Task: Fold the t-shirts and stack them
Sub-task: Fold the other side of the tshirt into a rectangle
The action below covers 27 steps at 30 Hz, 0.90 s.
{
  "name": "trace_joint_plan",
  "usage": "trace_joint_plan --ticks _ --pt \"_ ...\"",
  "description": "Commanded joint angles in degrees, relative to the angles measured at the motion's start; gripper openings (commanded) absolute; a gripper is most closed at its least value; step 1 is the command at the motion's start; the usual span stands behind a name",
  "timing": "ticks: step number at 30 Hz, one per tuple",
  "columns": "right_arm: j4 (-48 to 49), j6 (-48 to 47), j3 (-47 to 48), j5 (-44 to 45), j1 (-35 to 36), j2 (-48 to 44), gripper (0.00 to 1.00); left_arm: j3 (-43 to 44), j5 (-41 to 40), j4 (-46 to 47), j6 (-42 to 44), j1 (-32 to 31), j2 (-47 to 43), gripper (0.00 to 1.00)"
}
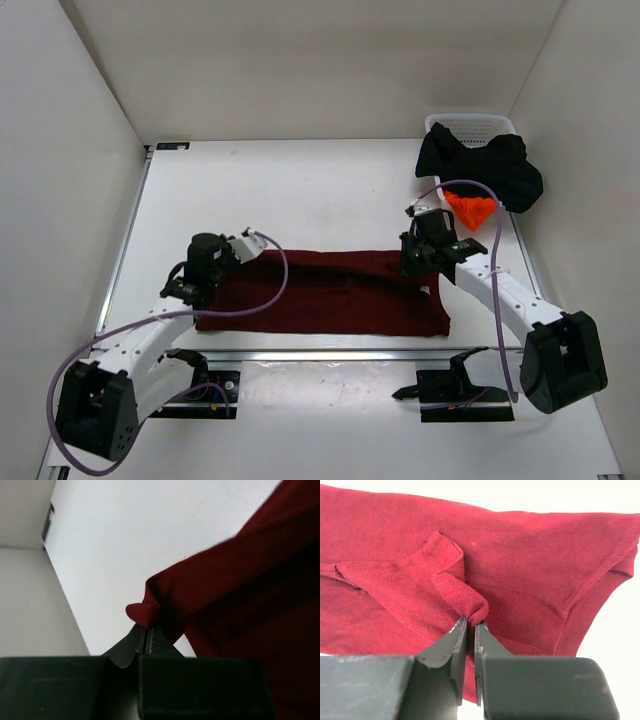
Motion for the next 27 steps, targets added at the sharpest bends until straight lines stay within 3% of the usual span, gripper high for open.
trace_joint_plan --ticks 1,11,14,15,16,19,24,27 --pt "3.2 -0.9 -0.7 -0.6 0.2 -1.9 0.0 -4.9 1.8 4.0 9.0 -2.1 -4.9 0.02" --pt "8.6 2.8 -6.8 -4.9 2.6 -3.7 0.0 -20.0 -1.0 5.2 18.1 -6.1 -17.9 0.12" --pt "6.7 1.6 -7.3 -6.5 2.3 -4.0 0.11 -21.1 -0.7 2.8 18.8 -5.3 -20.6 0.4" --pt "6.2 1.0 -7.2 -6.8 2.1 -4.5 0.14 -21.1 -1.0 2.4 18.4 -5.3 -22.0 0.61" --pt "5.4 0.8 -7.5 -8.1 1.8 -4.7 0.18 -20.8 -1.0 1.5 17.6 -5.0 -23.7 0.76" --pt "1.5 0.6 -8.8 -8.8 2.0 -8.2 0.23 -18.3 -3.0 -1.6 14.2 -4.1 -26.3 0.92" --pt "-3.9 2.7 -11.0 -7.9 1.1 -15.5 0.25 -7.4 -1.1 -13.6 1.7 3.5 -25.3 0.88" --pt "-2.8 3.9 -10.4 -7.6 1.0 -18.2 0.25 5.1 4.2 -25.2 -9.2 7.2 -15.8 0.77"
